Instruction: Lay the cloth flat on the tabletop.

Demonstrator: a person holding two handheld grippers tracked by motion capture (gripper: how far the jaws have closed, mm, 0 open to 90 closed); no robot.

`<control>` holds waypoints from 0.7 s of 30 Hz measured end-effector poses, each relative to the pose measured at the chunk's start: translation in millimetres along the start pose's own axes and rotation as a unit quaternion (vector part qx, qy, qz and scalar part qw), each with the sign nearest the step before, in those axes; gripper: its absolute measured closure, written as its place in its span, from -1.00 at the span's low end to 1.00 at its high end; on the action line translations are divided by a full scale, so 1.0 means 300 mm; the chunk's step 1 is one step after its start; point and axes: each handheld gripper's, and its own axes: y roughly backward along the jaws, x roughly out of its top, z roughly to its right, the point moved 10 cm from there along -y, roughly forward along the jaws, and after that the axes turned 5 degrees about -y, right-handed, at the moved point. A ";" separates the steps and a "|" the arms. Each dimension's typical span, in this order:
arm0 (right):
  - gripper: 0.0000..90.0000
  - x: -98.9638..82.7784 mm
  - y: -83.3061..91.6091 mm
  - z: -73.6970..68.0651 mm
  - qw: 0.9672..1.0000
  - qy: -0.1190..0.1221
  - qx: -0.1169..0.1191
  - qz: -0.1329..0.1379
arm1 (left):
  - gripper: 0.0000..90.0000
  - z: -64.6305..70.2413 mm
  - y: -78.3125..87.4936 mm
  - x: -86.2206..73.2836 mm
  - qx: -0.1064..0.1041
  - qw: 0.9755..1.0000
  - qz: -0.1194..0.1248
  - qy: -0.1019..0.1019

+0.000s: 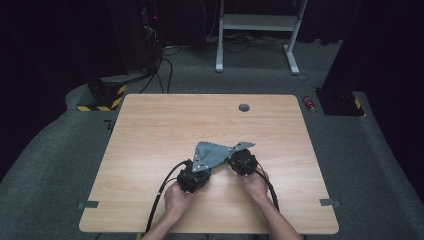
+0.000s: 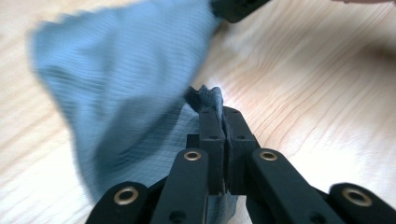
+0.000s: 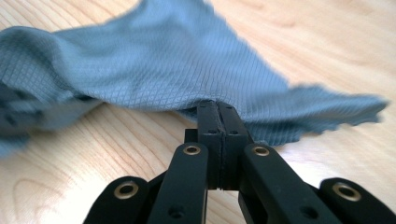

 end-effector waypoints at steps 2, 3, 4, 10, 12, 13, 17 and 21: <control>0.99 0.011 0.029 0.011 1.000 0.004 -0.002 0.007 | 0.96 -0.014 0.040 0.013 -0.003 1.000 0.013 0.005; 0.99 0.015 0.044 0.019 1.000 0.004 -0.005 0.010 | 0.96 -0.022 0.058 0.018 -0.003 1.000 0.018 0.007; 0.99 0.021 0.057 0.026 1.000 0.002 -0.006 0.014 | 0.96 -0.030 0.072 0.022 -0.004 1.000 0.024 0.011; 0.99 0.035 0.112 0.071 0.999 -0.010 -0.010 0.031 | 0.96 -0.076 0.122 0.000 0.000 0.999 0.030 0.020; 0.99 0.025 0.109 0.084 0.999 -0.018 -0.012 0.025 | 0.96 -0.083 0.116 -0.024 -0.001 0.999 0.021 0.025; 0.99 0.018 0.101 0.091 1.000 -0.017 -0.016 0.019 | 0.96 -0.085 0.109 -0.038 -0.001 1.000 0.015 0.027; 0.99 -0.003 0.069 0.105 0.999 -0.024 -0.021 0.004 | 0.96 -0.080 0.084 -0.091 -0.006 1.000 -0.007 0.027; 0.93 -0.018 0.046 0.116 0.999 -0.036 -0.023 -0.003 | 0.95 -0.072 0.075 -0.119 -0.008 1.000 -0.015 0.025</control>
